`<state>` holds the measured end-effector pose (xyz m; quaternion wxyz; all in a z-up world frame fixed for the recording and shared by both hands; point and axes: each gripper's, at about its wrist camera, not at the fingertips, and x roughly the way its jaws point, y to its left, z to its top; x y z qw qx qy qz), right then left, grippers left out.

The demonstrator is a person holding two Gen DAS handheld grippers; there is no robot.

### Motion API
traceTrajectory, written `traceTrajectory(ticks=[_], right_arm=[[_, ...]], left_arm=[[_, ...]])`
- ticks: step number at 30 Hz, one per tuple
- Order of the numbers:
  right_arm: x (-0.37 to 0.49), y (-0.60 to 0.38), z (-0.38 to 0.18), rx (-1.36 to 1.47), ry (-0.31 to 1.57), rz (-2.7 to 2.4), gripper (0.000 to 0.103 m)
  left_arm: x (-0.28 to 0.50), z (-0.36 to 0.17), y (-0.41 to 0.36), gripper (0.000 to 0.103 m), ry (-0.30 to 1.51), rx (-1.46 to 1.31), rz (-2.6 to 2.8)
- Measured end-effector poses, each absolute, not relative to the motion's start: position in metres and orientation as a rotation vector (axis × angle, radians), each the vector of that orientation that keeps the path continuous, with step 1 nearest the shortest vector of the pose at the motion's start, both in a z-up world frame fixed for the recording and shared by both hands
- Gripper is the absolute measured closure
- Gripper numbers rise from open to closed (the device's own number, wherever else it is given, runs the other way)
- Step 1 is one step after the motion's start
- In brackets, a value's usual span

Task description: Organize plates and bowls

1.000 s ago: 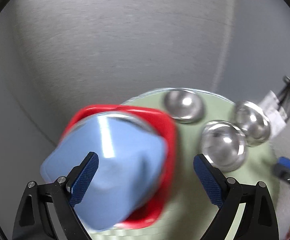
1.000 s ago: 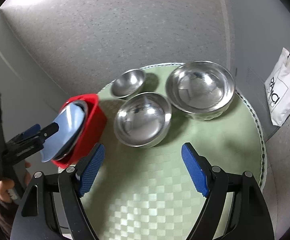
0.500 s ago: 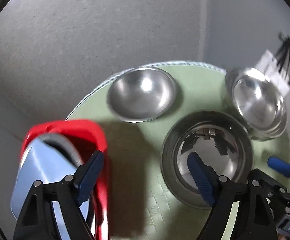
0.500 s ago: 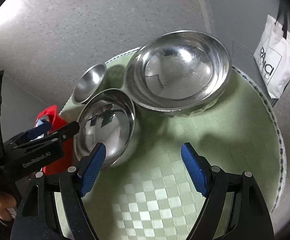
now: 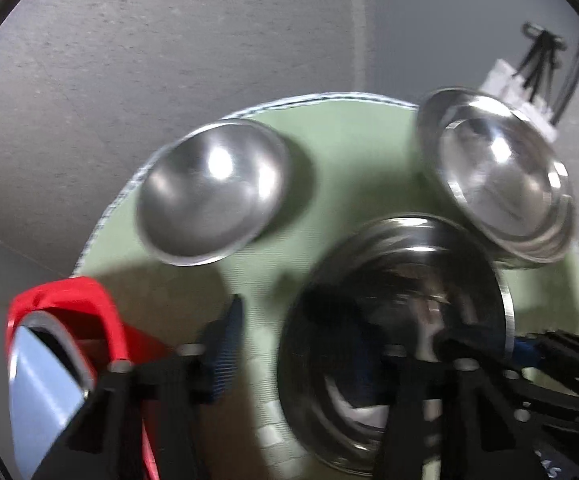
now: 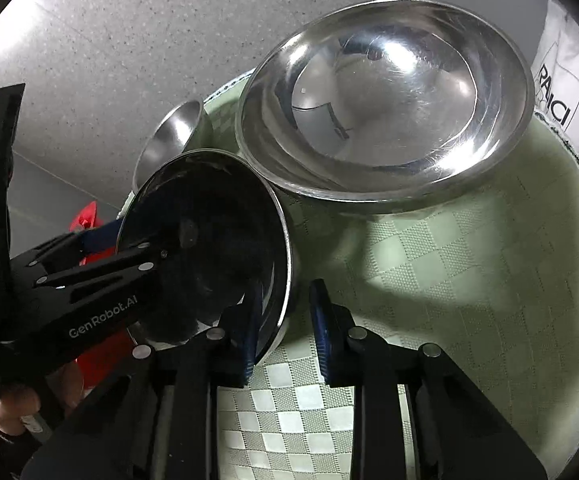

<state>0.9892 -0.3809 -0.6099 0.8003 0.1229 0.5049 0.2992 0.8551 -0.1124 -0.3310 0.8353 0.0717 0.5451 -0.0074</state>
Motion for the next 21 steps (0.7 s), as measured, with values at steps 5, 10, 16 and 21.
traceTrajectory(ticks=[5, 10, 16, 21], right_arm=[[0.983, -0.387, -0.606, 0.263, 1.075, 0.645, 0.085], [0.968, -0.4, -0.575, 0.262, 1.024, 0.682, 0.085], [0.974, -0.431, -0.524, 0.252, 0.911, 0.662, 0.085], [1.002, -0.45, -0.506, 0.209, 0.874, 0.582, 0.085]], left_arm=[[0.847, -0.321, -0.1, 0.085, 1.158, 0.11, -0.026], [0.822, -0.27, -0.092, 0.087, 1.082, 0.074, -0.05], [0.822, -0.223, -0.11, 0.087, 0.973, 0.086, -0.111], [0.853, -0.22, -0.136, 0.086, 0.948, 0.094, -0.162]])
